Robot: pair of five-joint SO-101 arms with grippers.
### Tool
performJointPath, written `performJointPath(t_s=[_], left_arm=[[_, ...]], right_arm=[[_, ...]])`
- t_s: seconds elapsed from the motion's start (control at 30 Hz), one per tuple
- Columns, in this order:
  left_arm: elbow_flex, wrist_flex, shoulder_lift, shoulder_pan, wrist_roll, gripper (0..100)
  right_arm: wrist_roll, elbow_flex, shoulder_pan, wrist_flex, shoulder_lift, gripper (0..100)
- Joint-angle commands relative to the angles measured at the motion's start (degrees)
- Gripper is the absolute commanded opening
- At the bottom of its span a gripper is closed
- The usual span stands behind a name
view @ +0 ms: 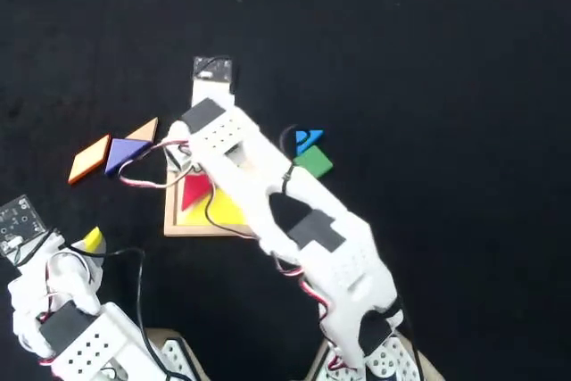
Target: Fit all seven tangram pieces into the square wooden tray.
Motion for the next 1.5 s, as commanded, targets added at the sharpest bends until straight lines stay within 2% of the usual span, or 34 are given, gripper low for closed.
performJointPath(t_s=[0.0, 0.27, 0.43, 0.57, 0.77, 1.1, 1.27, 1.47], left_arm=[[0.13, 0.18, -0.44, 0.92, -0.70, 37], [0.22, 0.18, -0.44, 0.92, -0.79, 37], [0.22, 0.18, -0.44, 0.92, -0.79, 37], [0.22, 0.18, -0.44, 0.92, -0.79, 37], [0.22, 0.18, -0.44, 0.92, -0.79, 37], [0.22, 0.18, -0.44, 0.92, -0.79, 37], [0.22, 0.18, -0.44, 0.92, -0.79, 37], [0.22, 0.18, -0.44, 1.01, -0.79, 37]], right_arm=[[-1.05, -3.21, -1.67, -0.62, 0.13, 15.2], [-0.79, -4.97, -2.29, -1.23, 0.40, 15.5], [6.68, -5.14, -5.27, -1.23, 0.48, 15.7], [6.15, -5.05, -5.80, -0.79, 0.48, 15.8], [6.24, -3.47, -5.54, -0.70, 0.48, 29.4], [6.77, -1.98, -5.54, -1.14, 0.48, 27.6], [8.09, -1.71, -5.54, -1.23, 0.48, 35.2], [8.35, -2.07, -5.54, -1.14, 0.48, 35.0]])
